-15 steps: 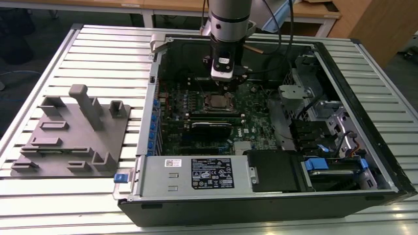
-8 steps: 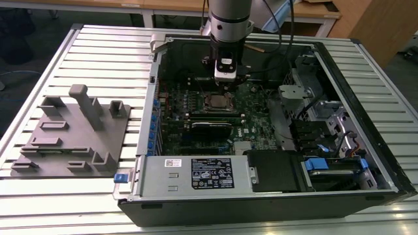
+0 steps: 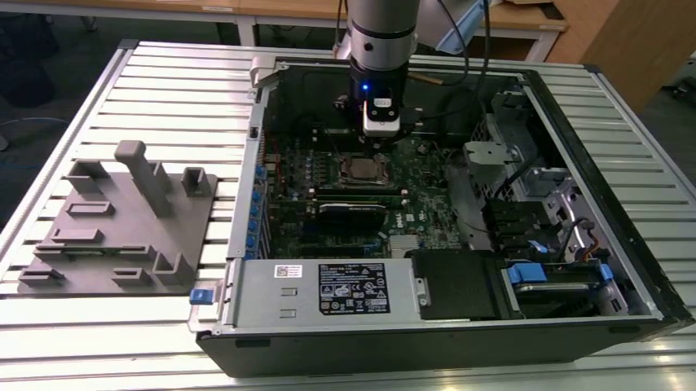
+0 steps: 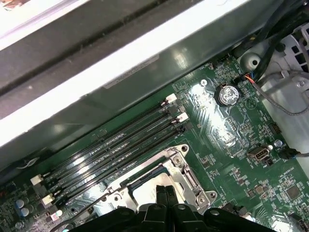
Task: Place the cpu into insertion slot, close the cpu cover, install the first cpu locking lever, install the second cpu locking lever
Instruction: 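Close the cpu cover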
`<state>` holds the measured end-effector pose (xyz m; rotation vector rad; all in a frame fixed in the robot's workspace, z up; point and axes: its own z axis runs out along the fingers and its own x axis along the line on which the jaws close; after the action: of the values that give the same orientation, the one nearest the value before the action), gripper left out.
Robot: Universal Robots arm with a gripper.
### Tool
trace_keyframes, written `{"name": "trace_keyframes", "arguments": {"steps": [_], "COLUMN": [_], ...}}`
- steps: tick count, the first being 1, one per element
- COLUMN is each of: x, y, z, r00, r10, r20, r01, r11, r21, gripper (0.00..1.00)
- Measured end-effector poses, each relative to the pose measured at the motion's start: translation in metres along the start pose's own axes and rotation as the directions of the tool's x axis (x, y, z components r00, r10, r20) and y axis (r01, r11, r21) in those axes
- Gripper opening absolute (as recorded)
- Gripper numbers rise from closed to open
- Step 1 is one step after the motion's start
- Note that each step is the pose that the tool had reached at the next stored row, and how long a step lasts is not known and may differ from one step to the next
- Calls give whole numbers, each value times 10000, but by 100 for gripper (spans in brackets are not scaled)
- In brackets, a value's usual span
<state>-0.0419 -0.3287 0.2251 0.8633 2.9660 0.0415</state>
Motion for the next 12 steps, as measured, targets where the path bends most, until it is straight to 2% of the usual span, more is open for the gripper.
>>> {"name": "trace_keyframes", "arguments": {"steps": [6,12], "x": [0,0], "y": [0,0], "z": [0,1], "r00": [10000,9992], "r10": [-26,-412], "r20": [-1,-16], "r01": [26,412], "r11": [10000,9992], "r21": [-2,-17], "gripper": [10,10]}}
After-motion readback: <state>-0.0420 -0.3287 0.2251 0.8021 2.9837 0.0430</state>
